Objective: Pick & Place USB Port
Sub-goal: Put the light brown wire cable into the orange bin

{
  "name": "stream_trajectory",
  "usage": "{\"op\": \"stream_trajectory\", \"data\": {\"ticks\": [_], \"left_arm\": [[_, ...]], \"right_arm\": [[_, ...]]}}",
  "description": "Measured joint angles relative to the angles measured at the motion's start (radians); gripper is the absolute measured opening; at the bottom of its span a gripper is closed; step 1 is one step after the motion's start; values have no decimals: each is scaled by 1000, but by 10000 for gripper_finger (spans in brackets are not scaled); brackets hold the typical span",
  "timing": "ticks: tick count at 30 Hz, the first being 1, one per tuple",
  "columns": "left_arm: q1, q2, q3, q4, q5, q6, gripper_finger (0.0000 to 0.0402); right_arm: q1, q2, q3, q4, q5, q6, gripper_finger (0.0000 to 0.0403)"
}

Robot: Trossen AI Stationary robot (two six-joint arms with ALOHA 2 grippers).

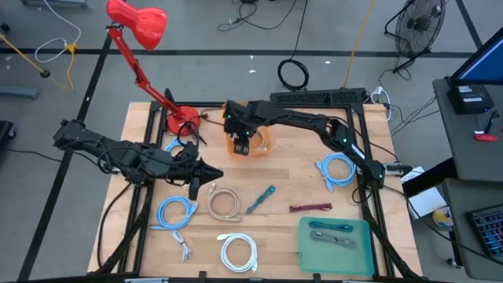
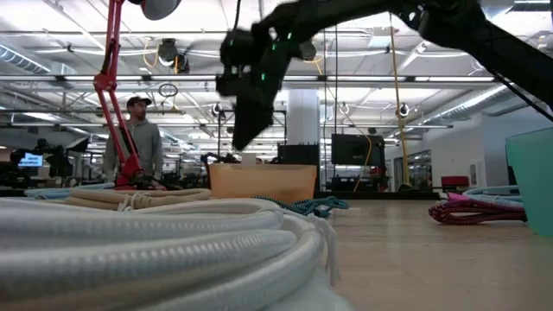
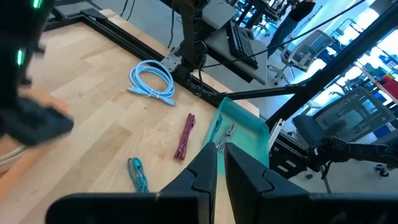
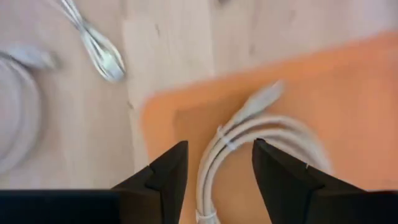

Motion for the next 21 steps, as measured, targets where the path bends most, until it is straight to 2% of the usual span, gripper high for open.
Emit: {"op": "stream_trajectory", "data": {"ticks": [11, 21], "left_arm": [[-2, 0, 0, -78, 29, -23, 33], [1, 0, 0, -108, 56, -17, 33]], "right_arm": [[103, -252, 28, -184, -2, -16, 109], [224, -358, 27, -353, 1, 163, 91]]}}
